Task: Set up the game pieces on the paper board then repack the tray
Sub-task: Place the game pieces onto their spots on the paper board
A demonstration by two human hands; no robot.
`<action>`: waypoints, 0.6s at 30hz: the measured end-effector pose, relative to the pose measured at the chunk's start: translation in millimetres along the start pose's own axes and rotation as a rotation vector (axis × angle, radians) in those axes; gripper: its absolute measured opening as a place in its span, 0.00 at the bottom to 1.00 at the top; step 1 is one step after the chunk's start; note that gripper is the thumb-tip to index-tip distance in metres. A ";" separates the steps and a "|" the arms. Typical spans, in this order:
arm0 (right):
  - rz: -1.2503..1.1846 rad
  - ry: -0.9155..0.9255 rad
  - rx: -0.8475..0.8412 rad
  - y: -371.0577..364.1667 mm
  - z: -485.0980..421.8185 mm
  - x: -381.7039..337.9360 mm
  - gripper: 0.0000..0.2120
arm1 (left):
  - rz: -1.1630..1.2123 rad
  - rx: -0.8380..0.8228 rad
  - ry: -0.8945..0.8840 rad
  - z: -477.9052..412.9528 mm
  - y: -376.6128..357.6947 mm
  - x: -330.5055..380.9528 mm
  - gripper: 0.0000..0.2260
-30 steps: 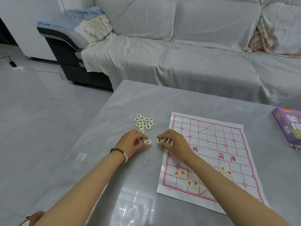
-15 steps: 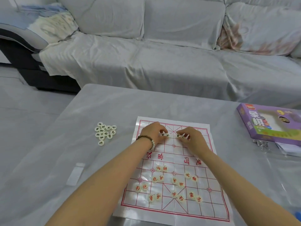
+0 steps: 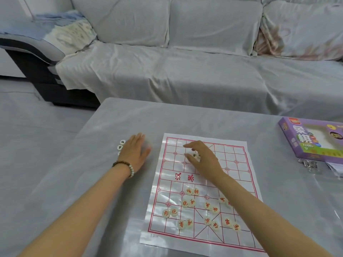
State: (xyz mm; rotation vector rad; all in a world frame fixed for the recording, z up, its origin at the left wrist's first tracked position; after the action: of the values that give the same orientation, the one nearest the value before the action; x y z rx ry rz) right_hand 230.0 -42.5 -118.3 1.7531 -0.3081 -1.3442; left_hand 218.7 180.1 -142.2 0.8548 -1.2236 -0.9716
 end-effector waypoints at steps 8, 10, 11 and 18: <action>0.000 0.082 -0.244 -101.2 -41.8 -78.4 0.22 | -0.048 -0.165 0.082 20.6 -3.2 -74.7 0.25; 0.029 0.076 -0.291 -118.5 -53.9 -88.4 0.24 | -0.061 -0.168 0.052 18.9 -2.5 -73.3 0.25; 0.043 0.077 -0.303 -124.8 -60.8 -92.3 0.24 | -0.062 -0.172 0.040 18.4 -3.0 -72.9 0.25; 0.185 0.074 -0.391 -151.0 -82.4 -99.9 0.25 | -0.069 -0.196 0.004 21.0 -3.8 -76.4 0.24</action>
State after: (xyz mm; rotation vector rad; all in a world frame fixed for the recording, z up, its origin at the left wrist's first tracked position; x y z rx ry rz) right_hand 218.2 150.6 -164.7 1.4073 -0.1493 -1.1168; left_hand 192.1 249.6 -169.7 0.7473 -1.0810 -1.1249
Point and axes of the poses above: each hand's wrist, its own z-axis away from the middle knuckle, its own y-axis out of the back of the hand, x = y × z, the point moved 10 cm from there along -z, towards the middle knuckle, and after that the axes turned 10 degrees about -x, right-handed, at the moved point
